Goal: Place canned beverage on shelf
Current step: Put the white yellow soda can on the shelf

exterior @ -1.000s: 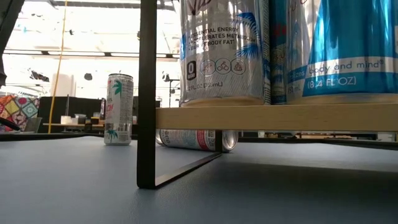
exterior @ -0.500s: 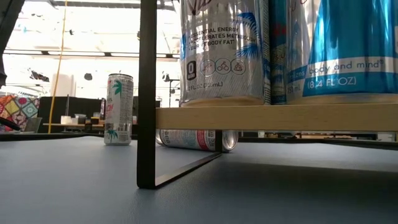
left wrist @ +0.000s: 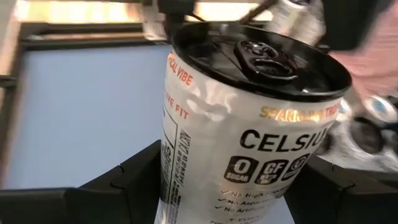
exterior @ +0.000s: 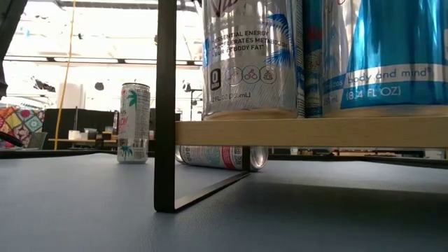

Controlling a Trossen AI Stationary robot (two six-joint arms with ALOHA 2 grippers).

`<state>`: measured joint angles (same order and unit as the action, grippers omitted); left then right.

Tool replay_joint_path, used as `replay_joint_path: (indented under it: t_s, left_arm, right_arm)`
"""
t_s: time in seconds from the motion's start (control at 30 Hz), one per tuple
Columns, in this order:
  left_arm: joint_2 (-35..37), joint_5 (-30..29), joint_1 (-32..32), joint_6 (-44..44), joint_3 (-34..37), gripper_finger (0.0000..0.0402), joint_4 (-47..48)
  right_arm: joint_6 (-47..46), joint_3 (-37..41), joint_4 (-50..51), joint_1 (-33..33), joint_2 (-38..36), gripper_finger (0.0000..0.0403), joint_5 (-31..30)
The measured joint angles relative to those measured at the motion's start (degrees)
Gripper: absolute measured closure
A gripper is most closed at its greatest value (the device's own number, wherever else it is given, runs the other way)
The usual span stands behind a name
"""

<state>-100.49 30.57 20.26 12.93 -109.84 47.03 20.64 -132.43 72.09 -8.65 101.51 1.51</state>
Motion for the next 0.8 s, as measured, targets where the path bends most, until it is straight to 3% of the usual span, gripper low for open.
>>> replay_joint_path:
  t_s: [0.23, 0.6, 0.8]
  left_arm:
    - [0.0, 0.7, -0.1, 0.5, 0.0, 0.0149, 0.5]
    - [0.0, 0.2, -0.1, 0.3, 0.0, 0.0149, 0.3]
    - [0.0, -1.4, -0.7, 1.0, 0.0, 0.0149, 0.3]
  right_arm:
    - [2.8, -0.1, -0.6, 1.5, -1.4, 0.0064, -4.4]
    - [0.2, -0.1, 1.2, 1.0, -0.6, 0.0064, -2.9]
    - [0.2, 0.0, 1.8, 0.8, 0.2, 0.0064, 2.4]
